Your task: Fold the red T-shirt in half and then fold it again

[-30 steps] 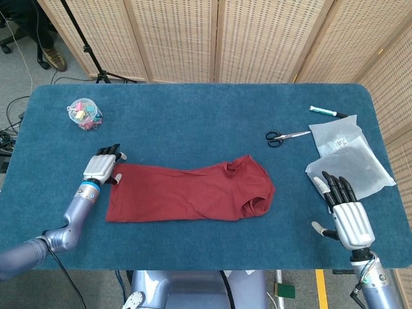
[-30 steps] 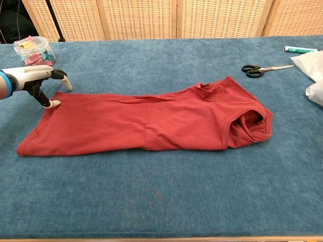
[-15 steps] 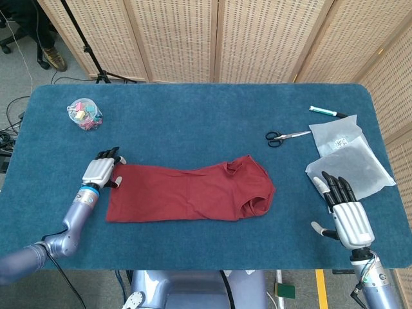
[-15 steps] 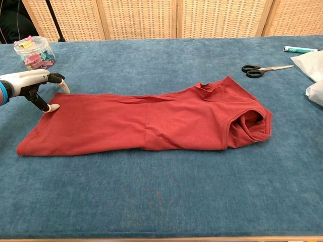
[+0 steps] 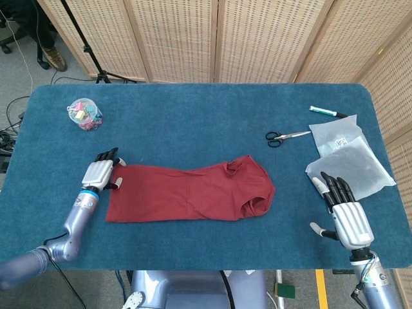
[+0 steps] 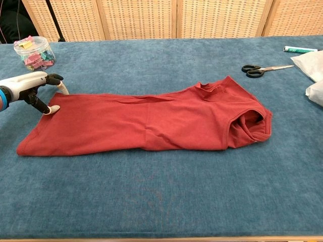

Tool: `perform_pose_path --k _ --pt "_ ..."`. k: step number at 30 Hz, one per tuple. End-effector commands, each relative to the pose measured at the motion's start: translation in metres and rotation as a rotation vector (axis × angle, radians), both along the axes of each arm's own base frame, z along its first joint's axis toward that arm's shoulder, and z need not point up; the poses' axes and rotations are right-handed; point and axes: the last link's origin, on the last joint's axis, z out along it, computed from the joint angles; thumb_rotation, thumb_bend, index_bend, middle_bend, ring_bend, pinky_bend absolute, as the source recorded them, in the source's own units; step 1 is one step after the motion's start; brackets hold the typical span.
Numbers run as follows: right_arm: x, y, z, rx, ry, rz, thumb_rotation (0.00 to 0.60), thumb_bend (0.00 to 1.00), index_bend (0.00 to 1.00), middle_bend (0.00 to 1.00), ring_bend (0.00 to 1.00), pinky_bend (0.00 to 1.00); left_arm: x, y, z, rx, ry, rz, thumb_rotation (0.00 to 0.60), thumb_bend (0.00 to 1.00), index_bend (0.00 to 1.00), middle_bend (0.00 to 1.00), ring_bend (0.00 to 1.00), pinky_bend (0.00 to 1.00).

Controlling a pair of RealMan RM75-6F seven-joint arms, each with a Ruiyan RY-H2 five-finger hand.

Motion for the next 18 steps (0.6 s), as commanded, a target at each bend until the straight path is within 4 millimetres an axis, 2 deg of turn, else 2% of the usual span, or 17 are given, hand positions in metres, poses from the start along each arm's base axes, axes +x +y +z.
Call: perform_pose_path --k 1,10,18 --pt "0.0001 -0.0002 0.0002 -0.001 -0.002 0.001 0.6 0.0 0.0 0.0 0.0 0.04 -0.0001 -0.0011 -0.0006 0.007 -0.011 -0.003 0.6 0.42 0.59 0.0 0.0 0.0" --pt "-0.0003 -0.0003 0.0002 0.0 -0.005 -0.001 0.6 0.0 0.0 0.0 0.0 0.04 -0.0023 -0.0035 -0.0014 0.027 -0.019 -0.002 0.6 0.42 0.67 0.0 0.0 0.0" --pt "-0.0006 -0.0007 0.0004 0.001 -0.009 -0.004 0.6 0.0 0.0 0.0 0.0 0.04 -0.0004 -0.0059 -0.0026 0.031 -0.032 0.0 0.6 0.42 0.69 0.0 0.0 0.0"
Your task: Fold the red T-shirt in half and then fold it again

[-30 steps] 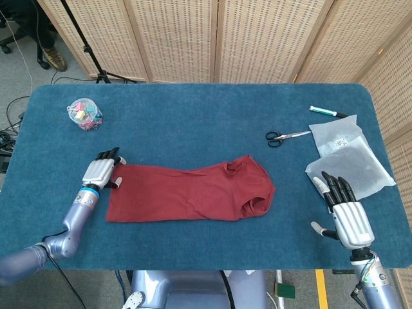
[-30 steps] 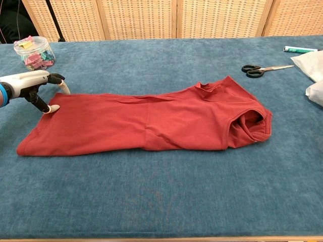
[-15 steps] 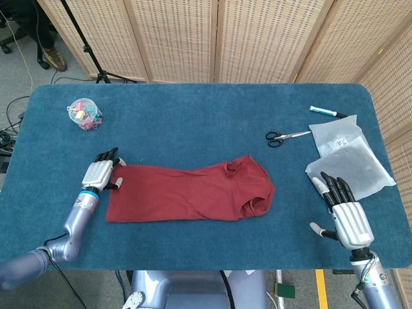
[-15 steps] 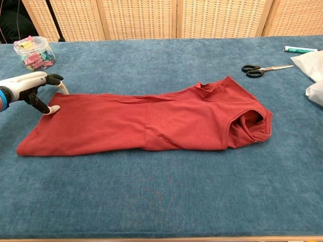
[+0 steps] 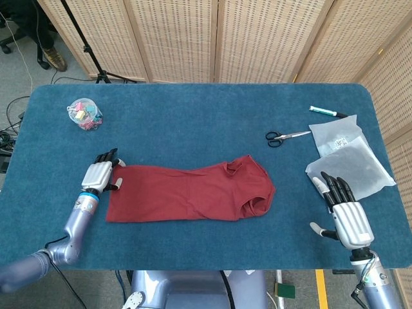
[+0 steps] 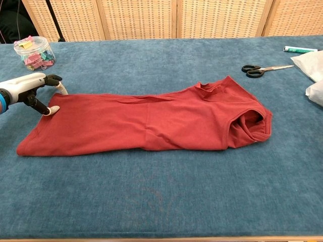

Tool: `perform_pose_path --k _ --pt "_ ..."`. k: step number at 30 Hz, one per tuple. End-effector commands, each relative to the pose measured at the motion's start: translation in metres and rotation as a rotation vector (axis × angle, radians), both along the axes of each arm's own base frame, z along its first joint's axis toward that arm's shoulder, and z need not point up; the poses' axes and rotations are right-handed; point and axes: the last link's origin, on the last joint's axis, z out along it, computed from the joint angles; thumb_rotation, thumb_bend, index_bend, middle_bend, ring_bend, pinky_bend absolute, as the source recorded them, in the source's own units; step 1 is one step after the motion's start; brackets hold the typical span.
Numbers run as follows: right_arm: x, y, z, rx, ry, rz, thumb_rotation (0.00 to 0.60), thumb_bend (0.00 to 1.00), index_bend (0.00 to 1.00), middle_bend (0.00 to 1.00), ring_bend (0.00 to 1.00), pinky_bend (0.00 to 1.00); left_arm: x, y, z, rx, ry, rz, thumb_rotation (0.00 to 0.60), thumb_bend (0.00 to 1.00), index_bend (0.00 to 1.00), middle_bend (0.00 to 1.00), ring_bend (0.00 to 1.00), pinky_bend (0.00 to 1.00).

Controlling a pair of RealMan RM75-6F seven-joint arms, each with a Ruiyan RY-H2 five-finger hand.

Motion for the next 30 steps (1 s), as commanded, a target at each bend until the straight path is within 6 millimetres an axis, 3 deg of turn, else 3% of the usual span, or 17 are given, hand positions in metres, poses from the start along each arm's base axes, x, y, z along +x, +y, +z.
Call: perform_pose_path --k 1,14,22,30 --pt "0.0 0.0 0.0 0.0 0.0 -0.001 0.6 0.0 0.0 0.0 0.0 0.04 0.001 0.0 0.001 0.009 -0.007 -0.001 0.6 0.42 0.69 0.0 0.0 0.0" --pt "0.0 0.0 0.0 0.001 0.002 -0.005 0.6 0.0 0.0 0.0 0.0 0.04 0.002 -0.002 0.001 0.014 -0.006 -0.002 0.6 0.43 0.7 0.0 0.0 0.0" --pt "-0.001 -0.001 0.0 0.002 0.0 -0.005 0.6 0.0 0.0 0.0 0.0 0.04 0.002 0.001 0.004 0.035 0.0 -0.005 0.6 0.54 0.74 0.0 0.0 0.0" --pt "0.0 0.0 0.001 0.001 -0.002 -0.003 0.6 0.0 0.0 0.0 0.0 0.04 -0.007 0.008 0.014 0.056 0.037 0.001 0.6 0.58 0.76 0.0 0.0 0.0"
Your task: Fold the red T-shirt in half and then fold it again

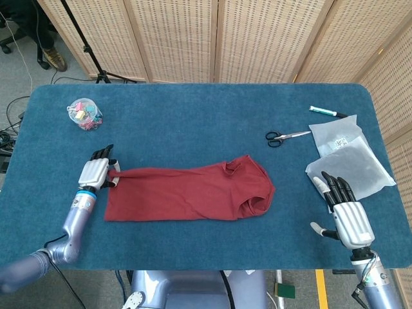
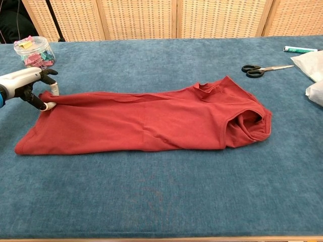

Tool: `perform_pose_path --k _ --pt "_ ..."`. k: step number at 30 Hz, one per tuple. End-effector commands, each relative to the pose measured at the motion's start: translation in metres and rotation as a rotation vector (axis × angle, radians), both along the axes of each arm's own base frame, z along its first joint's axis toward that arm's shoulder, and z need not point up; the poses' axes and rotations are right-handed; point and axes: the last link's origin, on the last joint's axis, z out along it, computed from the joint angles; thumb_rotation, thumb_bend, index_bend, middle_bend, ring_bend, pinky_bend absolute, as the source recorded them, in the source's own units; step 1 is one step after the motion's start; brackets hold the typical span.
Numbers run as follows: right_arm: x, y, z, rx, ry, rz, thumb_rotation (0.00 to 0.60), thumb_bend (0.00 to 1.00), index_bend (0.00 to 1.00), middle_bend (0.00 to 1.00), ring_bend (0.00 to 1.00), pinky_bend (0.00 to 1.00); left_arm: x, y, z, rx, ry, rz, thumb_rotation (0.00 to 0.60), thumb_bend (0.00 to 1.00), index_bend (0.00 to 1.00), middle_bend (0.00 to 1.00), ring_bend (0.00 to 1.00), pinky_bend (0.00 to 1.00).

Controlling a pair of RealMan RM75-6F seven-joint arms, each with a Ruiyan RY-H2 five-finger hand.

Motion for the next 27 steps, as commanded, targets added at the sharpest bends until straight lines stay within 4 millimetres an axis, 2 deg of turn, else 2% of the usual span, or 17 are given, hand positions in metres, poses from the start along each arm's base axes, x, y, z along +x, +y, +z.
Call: perform_pose_path --k 1,7,9,12,15,23,27 --pt "0.0 0.0 0.0 0.0 0.0 0.0 0.6 0.0 0.0 0.0 0.0 0.04 -0.004 0.003 0.005 0.009 0.019 0.002 0.6 0.59 0.76 0.0 0.0 0.0" --pt "0.0 0.0 0.0 0.001 0.0 0.001 0.6 0.0 0.0 0.0 0.0 0.04 -0.022 0.01 0.025 0.034 0.079 0.026 0.6 0.59 0.76 0.0 0.0 0.0" --pt "0.001 0.0 -0.001 0.004 0.001 0.002 0.6 0.0 0.0 0.0 0.0 0.04 -0.042 0.016 0.046 0.061 0.14 0.055 0.6 0.59 0.76 0.0 0.0 0.0" --pt "0.001 0.0 -0.001 0.003 0.002 0.003 0.6 0.0 0.0 0.0 0.0 0.04 -0.053 0.02 0.059 0.064 0.172 0.073 0.6 0.59 0.76 0.0 0.0 0.0" --pt "0.001 0.001 -0.002 0.004 0.005 0.004 0.6 0.0 0.0 0.0 0.0 0.04 -0.077 0.024 0.082 0.067 0.235 0.115 0.6 0.59 0.76 0.0 0.0 0.0" --pt "0.002 0.001 -0.004 0.007 0.013 0.004 0.6 0.0 0.0 0.0 0.0 0.04 -0.119 0.032 0.12 0.098 0.307 0.213 0.6 0.6 0.76 0.0 0.0 0.0" --pt "0.002 0.001 -0.005 0.007 0.015 0.003 0.6 0.0 0.0 0.0 0.0 0.04 -0.13 0.034 0.131 0.114 0.335 0.237 0.6 0.6 0.76 0.0 0.0 0.0"
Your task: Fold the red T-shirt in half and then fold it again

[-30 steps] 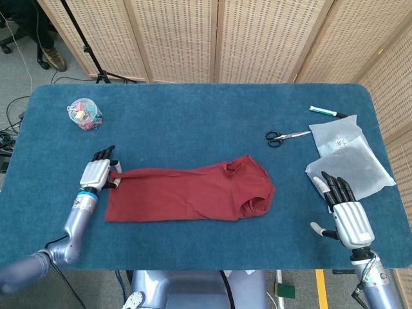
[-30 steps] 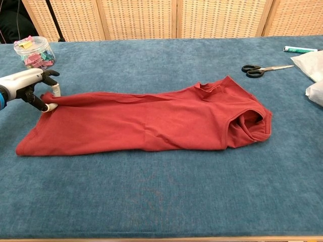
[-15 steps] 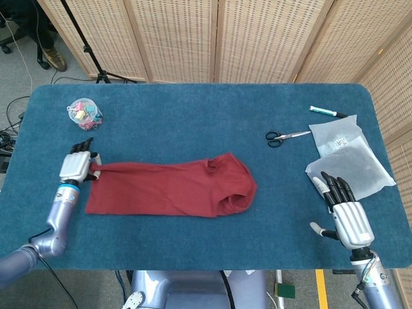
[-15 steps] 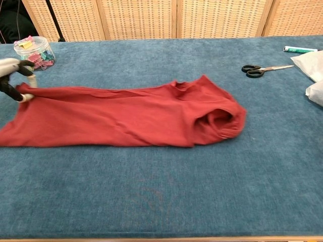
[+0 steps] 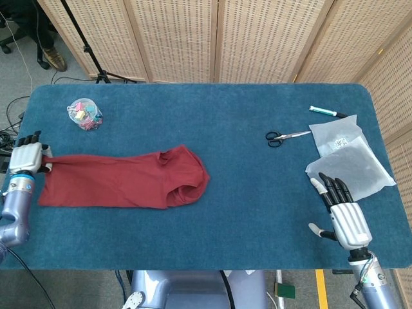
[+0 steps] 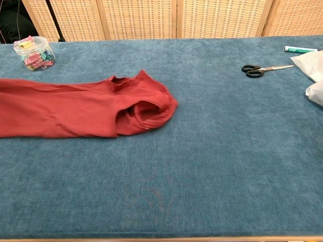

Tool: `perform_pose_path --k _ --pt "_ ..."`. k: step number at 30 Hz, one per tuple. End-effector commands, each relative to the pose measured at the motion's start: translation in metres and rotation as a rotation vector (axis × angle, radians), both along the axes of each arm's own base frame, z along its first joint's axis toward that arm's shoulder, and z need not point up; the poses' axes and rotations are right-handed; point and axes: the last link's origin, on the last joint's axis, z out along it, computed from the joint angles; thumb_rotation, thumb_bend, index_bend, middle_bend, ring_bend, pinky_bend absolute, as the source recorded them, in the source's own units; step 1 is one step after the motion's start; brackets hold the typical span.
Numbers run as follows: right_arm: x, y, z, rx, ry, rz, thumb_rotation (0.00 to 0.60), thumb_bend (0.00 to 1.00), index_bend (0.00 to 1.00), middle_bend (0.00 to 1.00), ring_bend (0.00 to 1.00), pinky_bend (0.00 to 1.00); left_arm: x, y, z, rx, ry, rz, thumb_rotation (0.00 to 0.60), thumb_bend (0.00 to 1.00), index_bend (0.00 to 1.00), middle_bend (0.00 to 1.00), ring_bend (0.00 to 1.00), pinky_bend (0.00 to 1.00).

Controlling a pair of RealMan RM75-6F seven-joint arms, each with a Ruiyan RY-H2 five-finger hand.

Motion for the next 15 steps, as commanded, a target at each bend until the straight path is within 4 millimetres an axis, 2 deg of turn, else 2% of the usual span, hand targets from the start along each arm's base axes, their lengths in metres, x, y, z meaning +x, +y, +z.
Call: perform_pose_path --k 1,9,15 --pt "0.0 0.0 0.0 0.0 0.001 -0.001 0.6 0.0 0.0 0.0 0.0 0.04 -0.013 0.002 0.011 0.009 0.026 0.032 0.6 0.6 0.76 0.0 0.0 0.0" --pt "0.0 0.0 -0.001 -0.001 0.004 -0.002 0.6 0.0 0.0 0.0 0.0 0.04 -0.028 0.004 0.024 0.035 0.054 0.085 0.6 0.6 0.76 0.0 0.0 0.0" --pt "0.0 -0.001 0.0 -0.002 0.004 -0.004 0.6 0.0 0.0 0.0 0.0 0.04 -0.028 0.005 0.021 0.034 0.049 0.078 0.6 0.6 0.76 0.0 0.0 0.0"
